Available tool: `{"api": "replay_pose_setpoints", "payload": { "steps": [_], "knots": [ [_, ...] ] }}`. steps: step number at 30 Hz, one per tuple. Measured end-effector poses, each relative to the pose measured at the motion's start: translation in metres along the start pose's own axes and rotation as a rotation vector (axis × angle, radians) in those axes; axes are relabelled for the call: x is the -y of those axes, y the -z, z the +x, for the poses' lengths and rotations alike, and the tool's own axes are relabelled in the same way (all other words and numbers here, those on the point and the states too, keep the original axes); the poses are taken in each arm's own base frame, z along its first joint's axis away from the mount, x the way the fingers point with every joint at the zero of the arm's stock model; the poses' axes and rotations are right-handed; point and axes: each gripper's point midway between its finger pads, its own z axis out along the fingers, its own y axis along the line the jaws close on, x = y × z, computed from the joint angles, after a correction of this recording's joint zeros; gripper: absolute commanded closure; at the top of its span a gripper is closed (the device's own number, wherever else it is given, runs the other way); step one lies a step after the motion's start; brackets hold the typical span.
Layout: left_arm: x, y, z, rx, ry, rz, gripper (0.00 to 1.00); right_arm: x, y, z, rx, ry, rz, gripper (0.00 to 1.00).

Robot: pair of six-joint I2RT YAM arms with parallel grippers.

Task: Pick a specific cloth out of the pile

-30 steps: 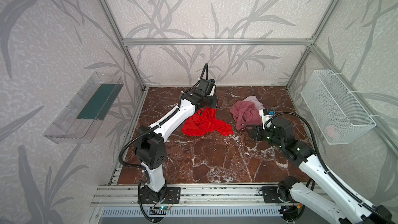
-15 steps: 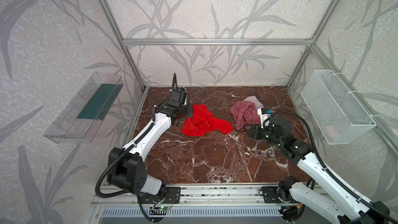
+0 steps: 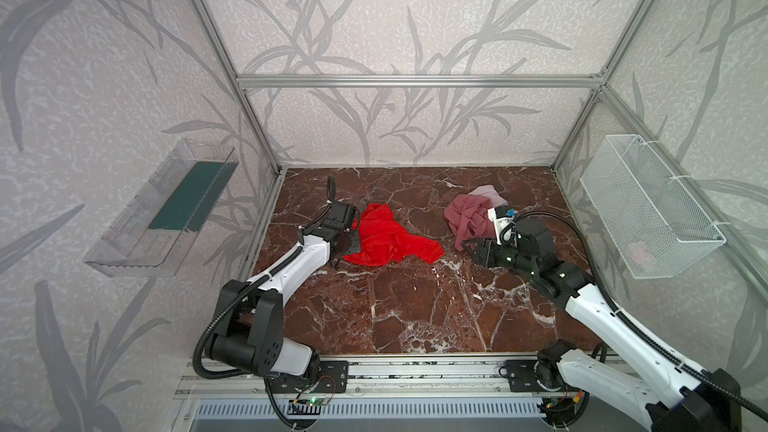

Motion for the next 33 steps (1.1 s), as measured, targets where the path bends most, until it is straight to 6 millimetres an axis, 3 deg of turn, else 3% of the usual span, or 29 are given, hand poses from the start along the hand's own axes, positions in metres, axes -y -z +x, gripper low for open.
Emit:
{"api": "replay_pose_setpoints", "payload": {
  "steps": [6,10,12,19,23,28,31,33],
  "knots": [
    [0.000,-0.009,0.000,-0.018,0.004,-0.017,0.99,-0.002,0.002,-0.002,0.008,0.003,-0.008,0.42],
    [0.003,-0.012,-0.003,-0.015,0.016,-0.010,0.84,-0.005,0.006,-0.005,0.022,0.007,-0.014,0.41],
    [0.004,-0.013,-0.004,-0.014,0.022,-0.004,0.71,-0.006,0.010,-0.007,0.036,0.013,-0.015,0.41],
    [0.012,-0.003,-0.018,0.015,0.022,0.032,0.62,-0.005,0.014,-0.006,0.035,0.019,-0.003,0.41],
    [0.015,0.016,-0.029,0.051,0.017,0.054,0.58,-0.004,0.014,-0.006,0.034,0.019,0.003,0.41],
    [0.028,0.061,-0.056,0.162,-0.015,0.092,0.56,-0.002,0.014,-0.007,0.039,0.019,0.011,0.41],
    [0.055,0.089,-0.067,0.234,-0.092,0.124,0.55,-0.001,0.014,-0.007,0.043,0.019,0.019,0.41],
    [0.083,0.102,-0.066,0.258,-0.159,0.172,0.53,0.001,0.014,-0.008,0.049,0.019,0.029,0.41]
  ]
}}
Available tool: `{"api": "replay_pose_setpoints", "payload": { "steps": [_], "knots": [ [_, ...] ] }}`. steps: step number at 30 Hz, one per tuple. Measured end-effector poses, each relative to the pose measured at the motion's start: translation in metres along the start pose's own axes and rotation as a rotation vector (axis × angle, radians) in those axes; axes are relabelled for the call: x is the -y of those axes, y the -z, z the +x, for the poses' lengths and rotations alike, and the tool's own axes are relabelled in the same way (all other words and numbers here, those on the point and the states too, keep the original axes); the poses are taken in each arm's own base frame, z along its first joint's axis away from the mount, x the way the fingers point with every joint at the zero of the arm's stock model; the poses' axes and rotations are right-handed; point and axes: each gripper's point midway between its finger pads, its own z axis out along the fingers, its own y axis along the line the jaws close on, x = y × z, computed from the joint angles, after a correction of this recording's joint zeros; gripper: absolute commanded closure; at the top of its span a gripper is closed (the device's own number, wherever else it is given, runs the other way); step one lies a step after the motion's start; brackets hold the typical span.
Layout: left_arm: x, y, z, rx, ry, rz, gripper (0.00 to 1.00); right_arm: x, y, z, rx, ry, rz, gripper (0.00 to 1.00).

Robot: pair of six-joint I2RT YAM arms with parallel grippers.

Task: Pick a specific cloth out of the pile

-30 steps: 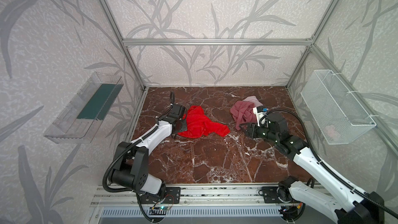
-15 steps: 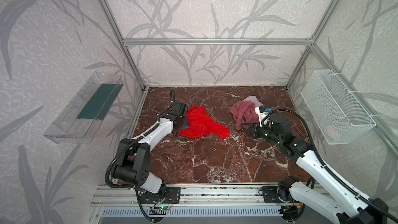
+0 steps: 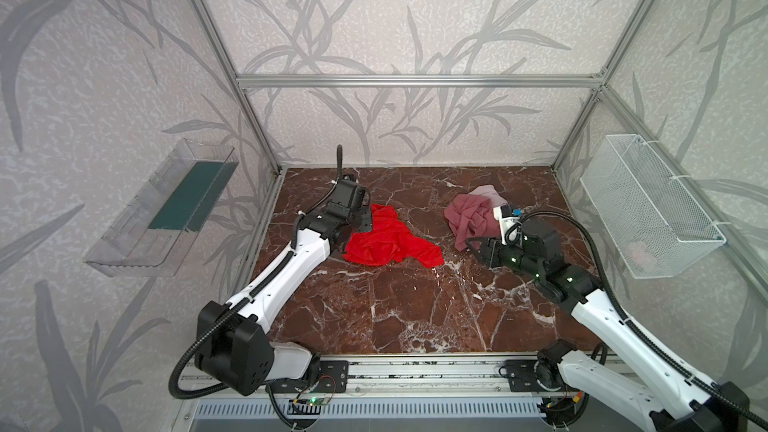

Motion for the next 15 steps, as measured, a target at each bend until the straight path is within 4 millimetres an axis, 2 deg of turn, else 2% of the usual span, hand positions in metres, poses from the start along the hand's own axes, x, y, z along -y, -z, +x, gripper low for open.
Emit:
{"api": "replay_pose_setpoints", "payload": {
  "steps": [3,7,12,15],
  "knots": [
    [0.041,-0.003,0.004,-0.010,-0.060,0.096,0.48,0.003,0.001,0.000,0.003,0.007,0.014,0.41],
    [0.085,-0.030,0.031,-0.079,-0.125,0.188,0.45,0.006,0.002,0.000,0.005,0.015,0.030,0.41],
    [0.122,-0.062,0.067,-0.164,-0.170,0.253,0.42,0.015,0.005,-0.003,0.008,0.008,0.057,0.41],
    [0.136,-0.081,0.091,-0.228,-0.193,0.268,0.40,0.023,0.013,-0.010,0.030,-0.006,0.078,0.41]
  ]
}}
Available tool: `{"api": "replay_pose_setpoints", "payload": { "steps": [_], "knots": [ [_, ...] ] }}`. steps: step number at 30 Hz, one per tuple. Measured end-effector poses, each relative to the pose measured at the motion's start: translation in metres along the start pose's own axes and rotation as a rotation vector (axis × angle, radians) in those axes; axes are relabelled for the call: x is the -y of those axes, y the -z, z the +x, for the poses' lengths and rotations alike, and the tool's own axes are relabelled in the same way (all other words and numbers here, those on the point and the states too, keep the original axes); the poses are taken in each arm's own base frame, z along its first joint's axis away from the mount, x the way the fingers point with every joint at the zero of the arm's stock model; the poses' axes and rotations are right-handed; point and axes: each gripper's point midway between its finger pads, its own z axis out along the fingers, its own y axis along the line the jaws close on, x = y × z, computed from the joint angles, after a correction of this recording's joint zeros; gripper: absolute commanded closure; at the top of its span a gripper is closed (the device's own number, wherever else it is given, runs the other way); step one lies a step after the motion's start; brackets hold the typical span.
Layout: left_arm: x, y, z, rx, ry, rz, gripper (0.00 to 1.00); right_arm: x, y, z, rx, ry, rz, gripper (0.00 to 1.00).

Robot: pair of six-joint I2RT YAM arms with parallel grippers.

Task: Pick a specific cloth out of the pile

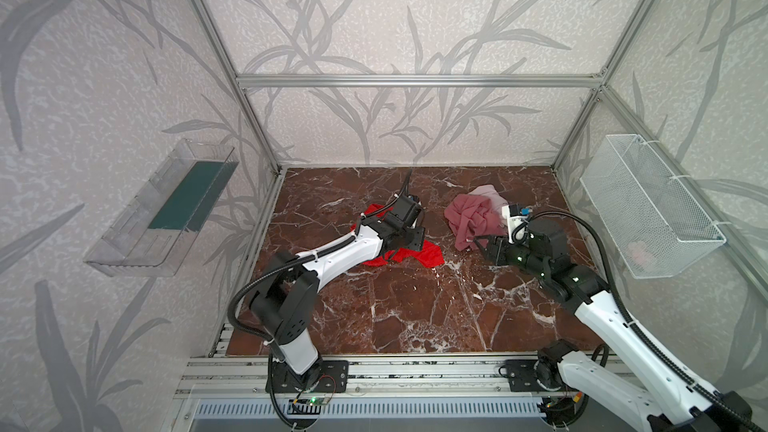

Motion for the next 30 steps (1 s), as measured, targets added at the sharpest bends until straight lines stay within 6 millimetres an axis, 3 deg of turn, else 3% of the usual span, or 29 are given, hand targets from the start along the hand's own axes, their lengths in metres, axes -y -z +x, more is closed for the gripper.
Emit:
{"api": "replay_pose_setpoints", "payload": {
  "steps": [4,9,19,25,28,30],
  "knots": [
    [0.012,-0.029,0.011,-0.063,-0.010,0.013,0.33,0.007,0.012,-0.008,0.036,-0.018,0.010,0.41],
    [0.018,-0.051,0.015,-0.100,-0.022,0.016,0.32,0.007,0.017,-0.012,0.049,-0.025,-0.002,0.41],
    [0.022,-0.083,0.025,-0.174,-0.054,-0.002,0.31,0.006,0.021,-0.014,0.059,-0.029,-0.017,0.41],
    [0.024,-0.088,0.029,-0.199,-0.086,-0.016,0.31,0.007,0.021,-0.014,0.056,-0.033,-0.022,0.41],
    [0.022,-0.088,0.030,-0.204,-0.090,-0.027,0.48,0.007,0.021,-0.014,0.055,-0.034,-0.022,0.41],
    [0.018,-0.088,0.031,-0.207,-0.094,-0.049,0.66,0.007,0.021,-0.014,0.055,-0.035,-0.022,0.41]
  ]
}}
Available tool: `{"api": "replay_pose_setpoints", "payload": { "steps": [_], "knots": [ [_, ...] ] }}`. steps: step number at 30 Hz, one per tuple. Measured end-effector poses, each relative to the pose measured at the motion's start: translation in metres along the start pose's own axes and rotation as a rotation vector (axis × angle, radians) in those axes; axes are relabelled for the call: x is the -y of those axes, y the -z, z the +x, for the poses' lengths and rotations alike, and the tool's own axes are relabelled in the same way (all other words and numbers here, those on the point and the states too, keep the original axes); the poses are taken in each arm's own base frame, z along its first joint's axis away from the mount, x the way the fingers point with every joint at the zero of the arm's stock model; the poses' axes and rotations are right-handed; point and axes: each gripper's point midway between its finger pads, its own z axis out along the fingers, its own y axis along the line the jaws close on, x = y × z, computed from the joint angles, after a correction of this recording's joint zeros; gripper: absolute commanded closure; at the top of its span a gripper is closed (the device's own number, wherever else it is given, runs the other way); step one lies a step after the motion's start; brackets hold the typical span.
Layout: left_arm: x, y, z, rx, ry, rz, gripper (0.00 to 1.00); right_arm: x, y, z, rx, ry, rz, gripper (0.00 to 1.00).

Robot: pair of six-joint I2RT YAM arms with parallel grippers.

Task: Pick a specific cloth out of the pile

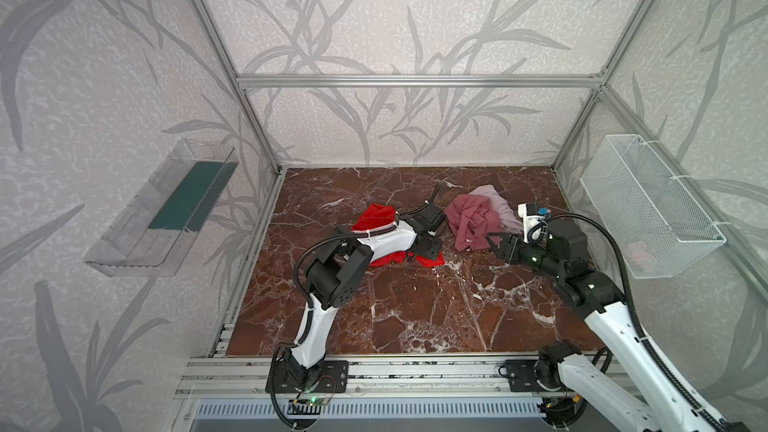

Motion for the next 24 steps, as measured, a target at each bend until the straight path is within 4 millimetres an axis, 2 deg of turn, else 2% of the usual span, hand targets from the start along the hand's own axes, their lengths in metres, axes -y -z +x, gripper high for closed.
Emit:
{"api": "replay_pose_setpoints", "payload": {
  "steps": [4,9,12,14,17,19,21,24],
  "knots": [
    [-0.010,-0.001,0.002,0.001,0.008,-0.050,1.00,0.000,0.000,0.000,-0.002,-0.001,-0.004,0.41],
    [-0.023,0.004,0.005,0.011,0.027,-0.089,1.00,0.000,0.000,0.000,0.000,-0.003,-0.002,0.41],
    [-0.030,0.016,0.007,0.013,0.042,-0.101,1.00,0.000,0.000,0.000,-0.003,-0.003,-0.008,0.41],
    [-0.036,0.035,0.002,0.038,0.063,-0.098,1.00,-0.001,0.000,0.000,-0.003,-0.003,-0.009,0.41],
    [-0.054,0.077,-0.019,0.129,0.130,-0.077,1.00,-0.001,0.000,0.000,-0.004,-0.003,-0.009,0.41],
    [-0.077,0.112,-0.036,0.217,0.202,-0.058,1.00,-0.001,0.000,0.000,-0.006,-0.004,-0.012,0.41],
    [-0.097,0.140,-0.045,0.293,0.258,-0.055,1.00,-0.001,-0.002,0.000,-0.008,-0.005,-0.014,0.41],
    [-0.133,0.169,-0.044,0.372,0.338,-0.084,1.00,0.000,-0.005,0.001,-0.017,-0.010,-0.015,0.41]
  ]
}}
